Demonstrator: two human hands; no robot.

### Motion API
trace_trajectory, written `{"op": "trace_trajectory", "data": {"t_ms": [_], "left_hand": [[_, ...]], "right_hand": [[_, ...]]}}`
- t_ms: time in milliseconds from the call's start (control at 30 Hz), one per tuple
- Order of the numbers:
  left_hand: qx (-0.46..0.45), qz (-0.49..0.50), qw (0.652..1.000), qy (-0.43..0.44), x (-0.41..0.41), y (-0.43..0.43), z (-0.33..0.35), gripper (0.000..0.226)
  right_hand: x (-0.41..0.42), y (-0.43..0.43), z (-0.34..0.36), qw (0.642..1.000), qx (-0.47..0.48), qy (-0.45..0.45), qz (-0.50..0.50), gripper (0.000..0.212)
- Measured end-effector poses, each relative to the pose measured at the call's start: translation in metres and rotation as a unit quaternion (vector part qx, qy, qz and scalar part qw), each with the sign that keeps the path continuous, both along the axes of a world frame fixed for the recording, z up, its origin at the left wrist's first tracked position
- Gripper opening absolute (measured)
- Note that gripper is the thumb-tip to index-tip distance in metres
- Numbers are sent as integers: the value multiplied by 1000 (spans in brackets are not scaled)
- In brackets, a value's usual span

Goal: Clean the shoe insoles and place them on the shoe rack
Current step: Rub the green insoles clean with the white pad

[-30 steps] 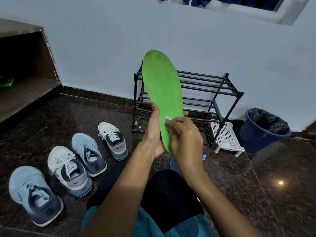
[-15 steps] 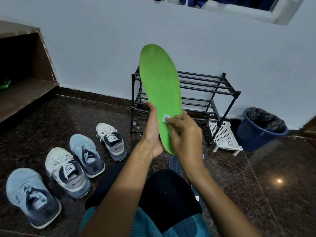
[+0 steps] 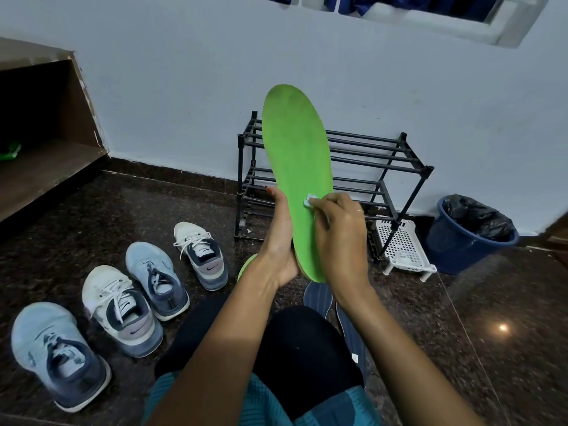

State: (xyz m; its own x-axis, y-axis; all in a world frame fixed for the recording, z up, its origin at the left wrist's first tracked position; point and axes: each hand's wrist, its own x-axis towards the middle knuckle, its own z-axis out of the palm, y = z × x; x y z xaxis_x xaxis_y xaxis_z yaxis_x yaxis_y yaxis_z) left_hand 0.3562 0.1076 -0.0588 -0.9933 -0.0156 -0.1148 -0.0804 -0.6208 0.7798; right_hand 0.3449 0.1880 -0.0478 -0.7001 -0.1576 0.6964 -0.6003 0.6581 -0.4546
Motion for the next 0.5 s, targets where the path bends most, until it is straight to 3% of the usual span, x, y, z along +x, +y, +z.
{"op": "trace_trajectory", "data": {"t_ms": [233, 500], "left_hand": [[-2, -23, 999, -32, -1, -6, -2, 102], [-15, -2, 1000, -18, 2, 1, 2, 75]], "right_hand": [[17, -7, -6, 995, -41, -17, 89, 21], [-9, 0, 2, 999, 31, 7, 3, 18]]}}
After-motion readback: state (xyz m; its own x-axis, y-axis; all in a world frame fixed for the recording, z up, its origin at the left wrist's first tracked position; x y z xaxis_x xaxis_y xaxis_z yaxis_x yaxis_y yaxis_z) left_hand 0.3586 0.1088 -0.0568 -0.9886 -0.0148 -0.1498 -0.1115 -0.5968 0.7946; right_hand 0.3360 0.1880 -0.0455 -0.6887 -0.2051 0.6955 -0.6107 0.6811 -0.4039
